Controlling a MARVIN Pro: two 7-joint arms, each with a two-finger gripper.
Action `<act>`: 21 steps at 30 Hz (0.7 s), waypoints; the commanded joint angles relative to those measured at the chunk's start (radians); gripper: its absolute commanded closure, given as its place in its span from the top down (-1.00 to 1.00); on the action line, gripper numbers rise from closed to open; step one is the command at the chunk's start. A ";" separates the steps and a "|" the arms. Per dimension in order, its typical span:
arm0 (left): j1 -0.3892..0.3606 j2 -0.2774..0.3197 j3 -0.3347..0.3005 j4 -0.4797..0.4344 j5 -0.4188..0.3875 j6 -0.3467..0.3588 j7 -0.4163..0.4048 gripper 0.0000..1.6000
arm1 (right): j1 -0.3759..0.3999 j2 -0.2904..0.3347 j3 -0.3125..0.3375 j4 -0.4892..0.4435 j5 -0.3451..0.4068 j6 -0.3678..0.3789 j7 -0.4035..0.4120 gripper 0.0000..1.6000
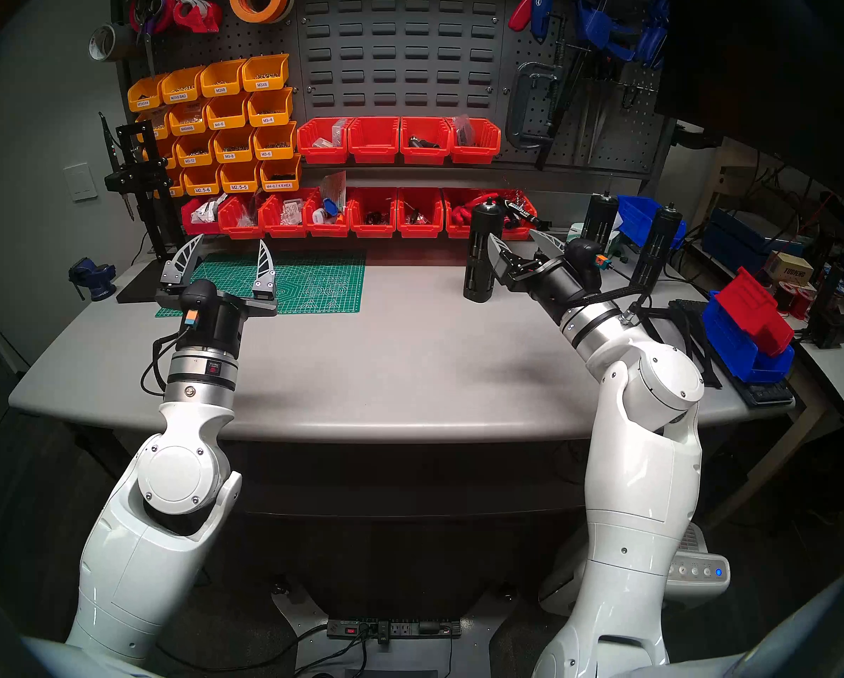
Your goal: Pick a screwdriver bit and insert it into the screwdriver
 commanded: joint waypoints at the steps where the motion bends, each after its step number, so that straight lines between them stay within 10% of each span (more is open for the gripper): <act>1: -0.019 -0.005 -0.001 -0.025 0.006 -0.022 0.010 1.00 | 0.108 0.026 -0.002 0.028 0.009 0.015 -0.004 1.00; 21: -0.014 -0.002 -0.005 -0.032 0.010 -0.022 0.032 1.00 | 0.248 0.096 -0.057 0.206 0.006 0.028 0.010 1.00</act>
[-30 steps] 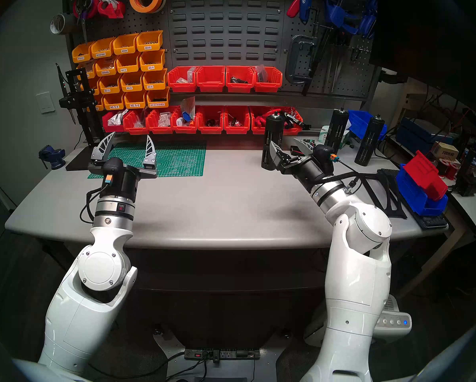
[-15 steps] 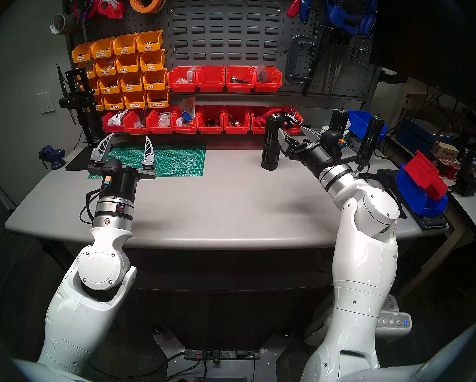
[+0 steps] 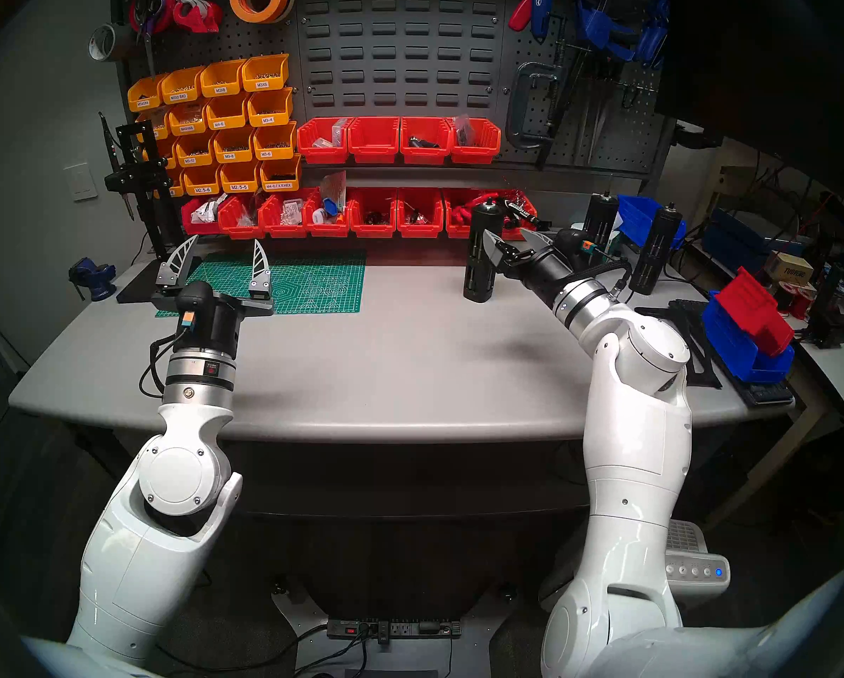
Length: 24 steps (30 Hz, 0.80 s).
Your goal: Pick a screwdriver bit and insert it into the screwdriver
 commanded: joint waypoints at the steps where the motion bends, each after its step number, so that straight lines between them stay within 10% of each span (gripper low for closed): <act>1: -0.015 0.001 -0.006 -0.030 0.002 -0.019 0.005 1.00 | 0.116 0.042 -0.016 0.021 -0.001 -0.016 0.011 1.00; 24: -0.021 0.005 -0.017 -0.034 0.000 -0.024 0.022 1.00 | 0.241 0.090 -0.051 0.187 -0.020 -0.048 0.028 1.00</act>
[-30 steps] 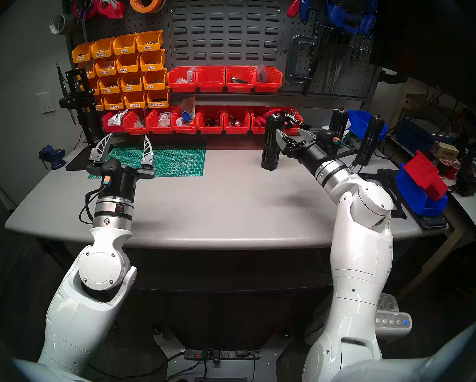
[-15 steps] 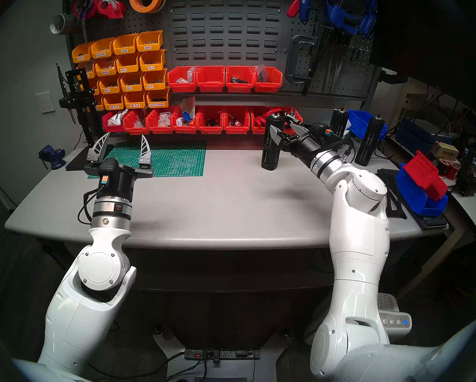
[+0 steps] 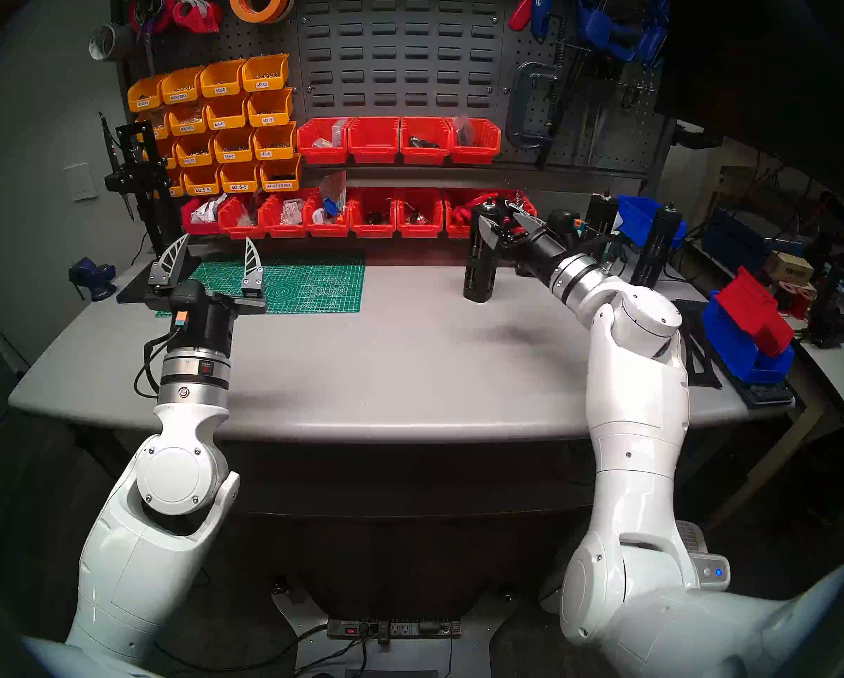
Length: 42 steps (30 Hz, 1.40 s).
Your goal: Pick a screwdriver bit and insert it into the screwdriver
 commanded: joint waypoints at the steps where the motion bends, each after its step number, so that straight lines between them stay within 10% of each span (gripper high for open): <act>1: -0.022 0.002 -0.007 -0.036 -0.001 -0.016 0.001 1.00 | 0.094 0.027 -0.011 0.014 -0.004 -0.013 0.008 1.00; 42: -0.019 0.019 -0.026 -0.047 -0.015 -0.022 0.023 1.00 | 0.261 0.070 -0.074 0.265 -0.040 -0.044 0.057 1.00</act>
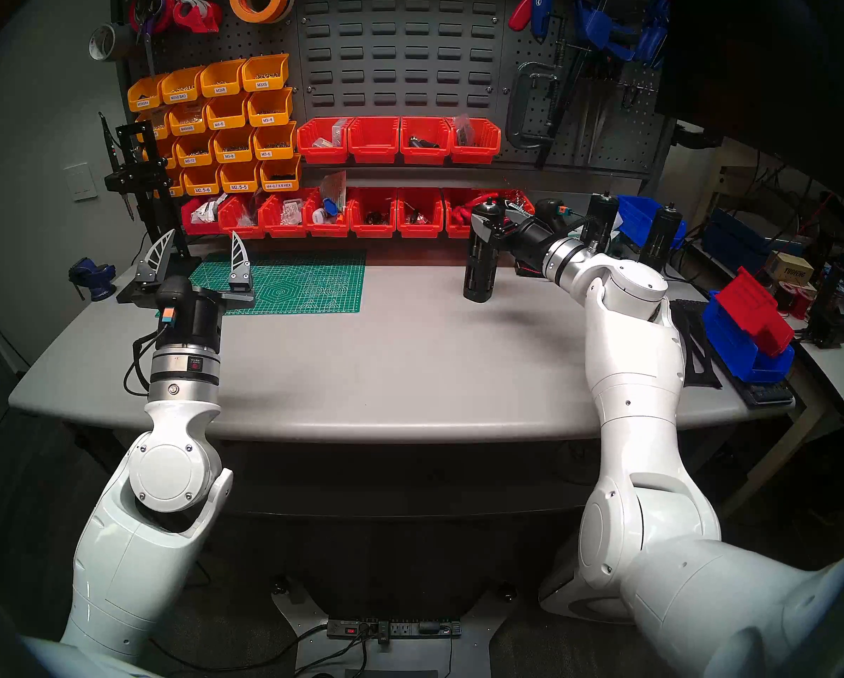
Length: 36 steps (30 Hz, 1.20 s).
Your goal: Pick a screwdriver bit and insert it into the screwdriver
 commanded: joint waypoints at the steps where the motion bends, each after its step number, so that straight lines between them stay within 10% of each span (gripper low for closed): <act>1: -0.019 0.005 -0.007 -0.038 -0.003 -0.014 -0.002 1.00 | 0.076 0.009 -0.004 0.008 0.006 -0.016 0.012 1.00; 22: -0.019 0.016 -0.017 -0.050 -0.015 -0.014 0.011 1.00 | 0.100 0.021 -0.017 0.064 -0.005 -0.029 0.026 0.81; 26: -0.021 0.019 -0.017 -0.045 -0.018 -0.015 0.012 1.00 | 0.106 0.023 -0.020 0.073 -0.006 -0.034 0.030 0.30; 31: -0.023 0.020 -0.016 -0.041 -0.020 -0.015 0.015 1.00 | 0.111 0.023 -0.023 0.081 -0.008 -0.041 0.034 -1.00; 36: -0.025 0.023 -0.017 -0.041 -0.025 -0.013 0.017 1.00 | 0.110 0.025 -0.025 0.081 -0.007 -0.052 0.044 -1.00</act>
